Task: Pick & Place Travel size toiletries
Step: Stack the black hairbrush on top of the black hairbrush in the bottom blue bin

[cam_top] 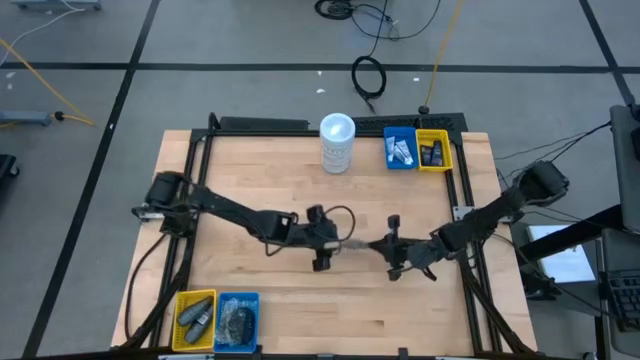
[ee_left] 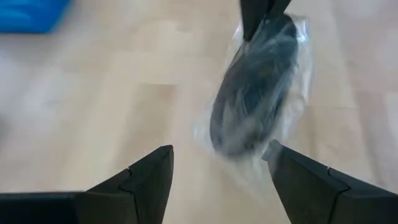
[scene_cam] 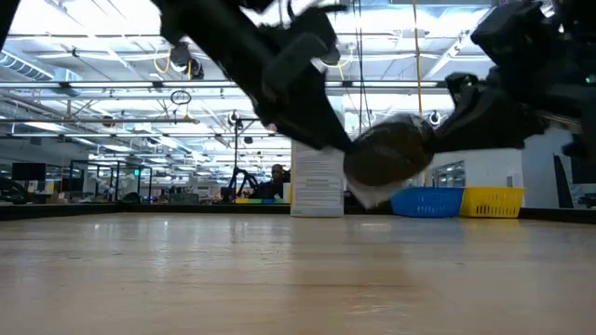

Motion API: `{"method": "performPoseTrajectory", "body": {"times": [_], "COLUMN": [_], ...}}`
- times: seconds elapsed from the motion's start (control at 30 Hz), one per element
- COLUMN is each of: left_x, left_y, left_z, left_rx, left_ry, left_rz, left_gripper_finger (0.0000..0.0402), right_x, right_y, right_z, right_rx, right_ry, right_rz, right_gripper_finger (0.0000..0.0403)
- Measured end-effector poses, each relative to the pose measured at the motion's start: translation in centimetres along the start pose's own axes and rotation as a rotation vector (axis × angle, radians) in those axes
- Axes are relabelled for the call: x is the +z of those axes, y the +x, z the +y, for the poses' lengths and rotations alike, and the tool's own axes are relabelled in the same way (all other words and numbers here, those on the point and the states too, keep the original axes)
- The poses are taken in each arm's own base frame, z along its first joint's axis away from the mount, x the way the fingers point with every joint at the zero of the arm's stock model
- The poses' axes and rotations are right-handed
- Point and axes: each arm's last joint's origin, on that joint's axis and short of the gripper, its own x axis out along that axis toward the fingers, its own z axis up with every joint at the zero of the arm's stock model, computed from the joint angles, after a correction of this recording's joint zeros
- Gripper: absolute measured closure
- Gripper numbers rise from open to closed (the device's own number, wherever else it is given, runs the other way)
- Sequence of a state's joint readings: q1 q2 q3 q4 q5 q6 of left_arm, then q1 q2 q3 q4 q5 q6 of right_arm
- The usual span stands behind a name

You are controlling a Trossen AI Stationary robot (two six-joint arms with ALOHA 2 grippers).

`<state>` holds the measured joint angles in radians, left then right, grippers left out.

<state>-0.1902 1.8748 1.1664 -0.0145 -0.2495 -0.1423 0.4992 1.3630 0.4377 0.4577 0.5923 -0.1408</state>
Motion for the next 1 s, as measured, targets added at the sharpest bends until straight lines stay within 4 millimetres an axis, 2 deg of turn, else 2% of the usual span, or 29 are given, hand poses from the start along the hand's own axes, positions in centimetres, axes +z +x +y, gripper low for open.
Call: {"method": "performPoseTrajectory", "body": {"times": [0.13, 0.3, 0.47, 0.67, 0.87, 1.0], "left_x": [1.2, 1.9, 1.8, 1.5, 1.3, 1.3], "left_y": [-2.7, -4.5, -4.9, -5.0, -5.2, -5.2], "left_z": [0.5, 0.7, 0.5, 0.1, -0.5, -0.5], "left_rx": [0.093, 0.103, 0.101, 0.095, 0.083, 0.098], "left_ry": [0.004, 0.004, -0.002, -0.006, -0.001, 0.000], "left_rz": [-0.018, -0.029, -0.019, 0.006, 0.012, 0.008], "left_gripper_finger": [0.0147, 0.0147, 0.0147, 0.0147, 0.0147, 0.0147], "right_x": [0.4, 0.8, 1.1, 1.2, 1.2, 2.4], "right_y": [-1.2, -2.7, -3.7, -4.5, -4.8, -5.1], "right_z": [-1.6, -4.1, -6.7, -9.0, -10.0, -10.2], "right_rx": [-0.164, -0.394, -0.575, -0.680, -0.714, -0.693], "right_ry": [0.004, 0.043, 0.074, 0.119, 0.137, 0.154], "right_rz": [0.024, 0.047, 0.068, 0.073, 0.076, 0.039], "right_gripper_finger": [0.0402, 0.0402, 0.0402, 0.0403, 0.0403, 0.0403]}}
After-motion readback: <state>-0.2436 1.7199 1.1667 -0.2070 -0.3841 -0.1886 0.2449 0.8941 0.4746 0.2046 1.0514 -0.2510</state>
